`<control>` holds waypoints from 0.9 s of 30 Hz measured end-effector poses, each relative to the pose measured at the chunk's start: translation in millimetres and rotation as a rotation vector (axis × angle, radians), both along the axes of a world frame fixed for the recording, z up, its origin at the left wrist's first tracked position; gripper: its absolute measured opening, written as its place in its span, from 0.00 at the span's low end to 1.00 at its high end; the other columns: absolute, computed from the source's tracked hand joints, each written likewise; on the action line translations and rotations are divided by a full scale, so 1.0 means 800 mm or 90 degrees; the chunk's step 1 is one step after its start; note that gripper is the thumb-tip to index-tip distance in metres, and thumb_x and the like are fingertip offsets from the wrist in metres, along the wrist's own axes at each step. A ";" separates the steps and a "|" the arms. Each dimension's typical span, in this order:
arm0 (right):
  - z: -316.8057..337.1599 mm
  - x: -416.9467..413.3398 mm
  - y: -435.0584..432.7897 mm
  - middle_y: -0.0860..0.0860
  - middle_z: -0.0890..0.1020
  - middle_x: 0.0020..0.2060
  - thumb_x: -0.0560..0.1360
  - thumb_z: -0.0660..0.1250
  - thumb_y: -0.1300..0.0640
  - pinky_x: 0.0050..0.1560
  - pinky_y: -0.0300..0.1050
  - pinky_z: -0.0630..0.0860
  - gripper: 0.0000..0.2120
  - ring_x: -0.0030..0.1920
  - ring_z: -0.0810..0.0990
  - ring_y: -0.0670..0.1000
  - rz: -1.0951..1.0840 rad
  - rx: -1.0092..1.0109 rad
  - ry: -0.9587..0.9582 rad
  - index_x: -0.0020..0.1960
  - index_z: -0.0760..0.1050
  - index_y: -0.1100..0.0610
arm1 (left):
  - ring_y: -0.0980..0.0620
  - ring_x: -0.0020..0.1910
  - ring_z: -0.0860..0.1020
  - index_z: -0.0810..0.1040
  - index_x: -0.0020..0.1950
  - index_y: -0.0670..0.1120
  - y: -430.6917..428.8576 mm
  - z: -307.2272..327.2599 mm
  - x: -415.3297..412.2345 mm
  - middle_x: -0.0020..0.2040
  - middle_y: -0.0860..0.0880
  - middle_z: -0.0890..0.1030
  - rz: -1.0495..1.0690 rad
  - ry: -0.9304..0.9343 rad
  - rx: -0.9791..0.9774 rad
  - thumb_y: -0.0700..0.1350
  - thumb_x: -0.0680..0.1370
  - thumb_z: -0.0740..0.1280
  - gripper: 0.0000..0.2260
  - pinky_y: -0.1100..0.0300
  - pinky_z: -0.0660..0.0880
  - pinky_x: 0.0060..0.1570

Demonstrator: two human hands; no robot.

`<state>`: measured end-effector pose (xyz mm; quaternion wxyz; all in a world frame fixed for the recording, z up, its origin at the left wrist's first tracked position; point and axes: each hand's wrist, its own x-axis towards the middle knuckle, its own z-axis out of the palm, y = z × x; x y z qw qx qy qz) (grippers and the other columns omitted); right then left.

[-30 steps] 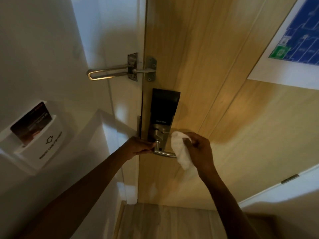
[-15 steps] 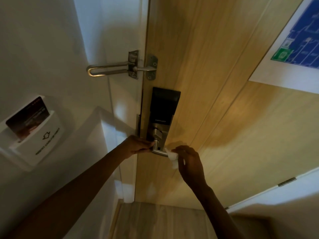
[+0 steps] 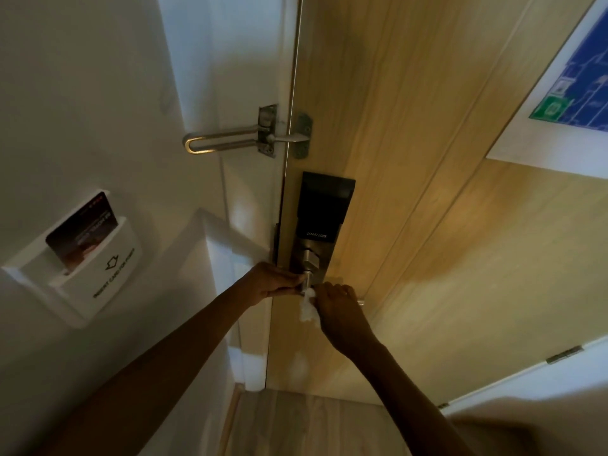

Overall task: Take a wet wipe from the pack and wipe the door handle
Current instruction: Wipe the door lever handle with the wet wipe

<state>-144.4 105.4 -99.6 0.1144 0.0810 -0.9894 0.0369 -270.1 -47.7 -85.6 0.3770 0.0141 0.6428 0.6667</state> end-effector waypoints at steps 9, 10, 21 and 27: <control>0.004 0.009 0.017 0.57 0.80 0.48 0.69 0.71 0.61 0.55 0.57 0.71 0.17 0.48 0.78 0.59 -0.042 0.047 -0.015 0.56 0.74 0.58 | 0.45 0.51 0.84 0.79 0.58 0.33 -0.004 0.001 0.002 0.53 0.38 0.84 -0.002 0.011 -0.009 0.40 0.67 0.77 0.22 0.55 0.81 0.53; 0.002 0.003 0.001 0.58 0.79 0.49 0.69 0.70 0.60 0.56 0.57 0.71 0.17 0.48 0.78 0.59 -0.049 0.046 -0.017 0.57 0.74 0.58 | 0.45 0.51 0.84 0.79 0.58 0.33 -0.004 0.002 0.002 0.53 0.38 0.84 -0.010 0.012 -0.012 0.41 0.66 0.77 0.23 0.54 0.81 0.53; -0.002 0.004 0.017 0.57 0.81 0.48 0.67 0.75 0.59 0.56 0.58 0.72 0.18 0.48 0.79 0.59 -0.043 0.062 -0.019 0.55 0.75 0.58 | 0.55 0.32 0.84 0.80 0.43 0.40 0.006 0.018 0.011 0.34 0.49 0.85 0.051 0.070 -0.080 0.37 0.68 0.76 0.07 0.65 0.80 0.33; -0.004 0.017 0.039 0.54 0.79 0.51 0.67 0.75 0.59 0.58 0.58 0.71 0.18 0.49 0.79 0.57 -0.015 0.053 0.000 0.55 0.76 0.53 | 0.55 0.27 0.83 0.80 0.48 0.31 0.010 0.024 0.016 0.34 0.45 0.83 0.077 0.039 -0.088 0.33 0.69 0.74 0.10 0.66 0.78 0.27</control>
